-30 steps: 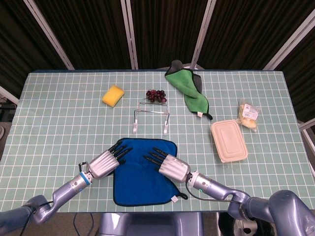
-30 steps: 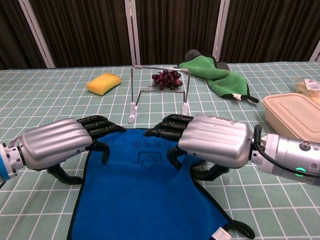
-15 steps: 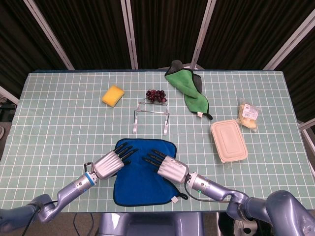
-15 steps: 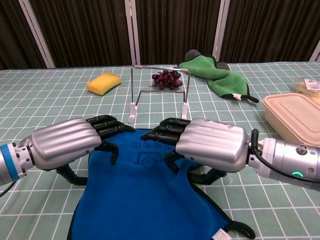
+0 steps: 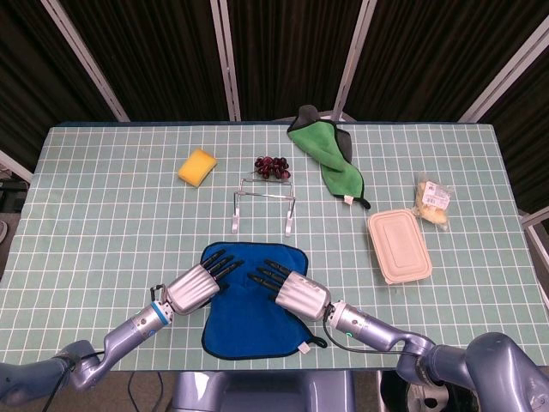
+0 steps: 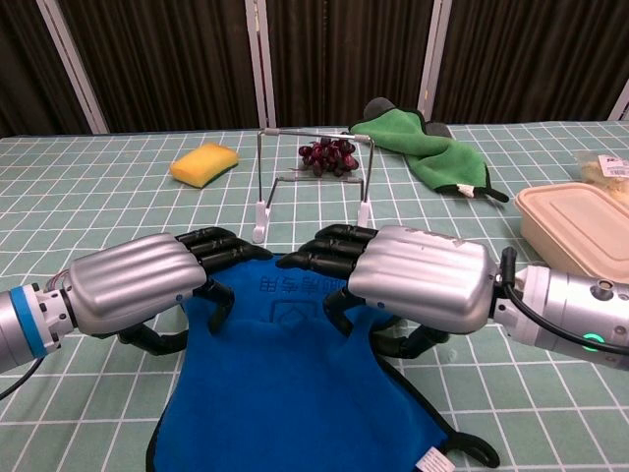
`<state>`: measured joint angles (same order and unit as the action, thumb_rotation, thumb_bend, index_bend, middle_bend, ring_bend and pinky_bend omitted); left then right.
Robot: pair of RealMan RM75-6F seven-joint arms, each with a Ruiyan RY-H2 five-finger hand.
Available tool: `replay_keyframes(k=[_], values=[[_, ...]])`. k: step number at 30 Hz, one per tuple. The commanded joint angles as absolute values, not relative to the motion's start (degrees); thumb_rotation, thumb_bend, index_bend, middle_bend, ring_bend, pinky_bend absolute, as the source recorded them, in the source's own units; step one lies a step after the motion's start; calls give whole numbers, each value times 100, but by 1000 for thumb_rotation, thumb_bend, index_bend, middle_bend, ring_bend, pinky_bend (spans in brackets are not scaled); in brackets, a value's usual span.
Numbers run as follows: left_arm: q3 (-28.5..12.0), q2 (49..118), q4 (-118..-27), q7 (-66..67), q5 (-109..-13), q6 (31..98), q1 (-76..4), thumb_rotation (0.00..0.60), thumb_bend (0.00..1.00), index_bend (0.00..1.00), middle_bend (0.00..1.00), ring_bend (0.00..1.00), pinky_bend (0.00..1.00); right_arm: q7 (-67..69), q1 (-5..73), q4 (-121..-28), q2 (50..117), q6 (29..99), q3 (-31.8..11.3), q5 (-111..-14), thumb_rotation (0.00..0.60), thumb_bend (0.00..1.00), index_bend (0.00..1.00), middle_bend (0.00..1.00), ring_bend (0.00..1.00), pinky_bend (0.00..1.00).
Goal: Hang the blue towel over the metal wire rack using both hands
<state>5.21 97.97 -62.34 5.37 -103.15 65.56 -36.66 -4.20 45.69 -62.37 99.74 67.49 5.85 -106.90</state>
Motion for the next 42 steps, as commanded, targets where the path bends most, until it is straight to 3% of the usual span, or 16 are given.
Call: replay_keyframes(k=[1, 8, 17, 27, 42], values=[[485, 9817, -6227, 478, -10295, 6673, -3648, 600, 507, 706, 0, 0, 0, -416, 4561, -6314, 9920, 6809, 562, -10696, 600, 487, 600, 2, 0, 0], [210, 9751, -6403, 419, -10244, 7216, -3623, 600, 509, 808, 0, 0, 0, -417, 4568, -6741, 9565, 7192, 234, -10620, 600, 487, 601, 6, 0, 0], [-494, 9421, -7283, 978, -9774, 7793, -3491, 600, 507, 822, 0, 0, 0, -349, 4614, -7549, 8847, 7463, -435, -10226, 600, 488, 601, 11, 0, 0], [-1287, 8985, -8156, 1715, -9167, 7608, -3743, 600, 508, 823, 0, 0, 0, -557, 4823, -8038, 8423, 7014, -1140, -9439, 600, 486, 601, 14, 0, 0], [-1926, 9143, -7790, 2071, -8638, 7167, -4461, 600, 507, 824, 0, 0, 0, -1001, 5268, -7928, 8480, 6414, -1836, -8529, 600, 487, 602, 15, 0, 0]])
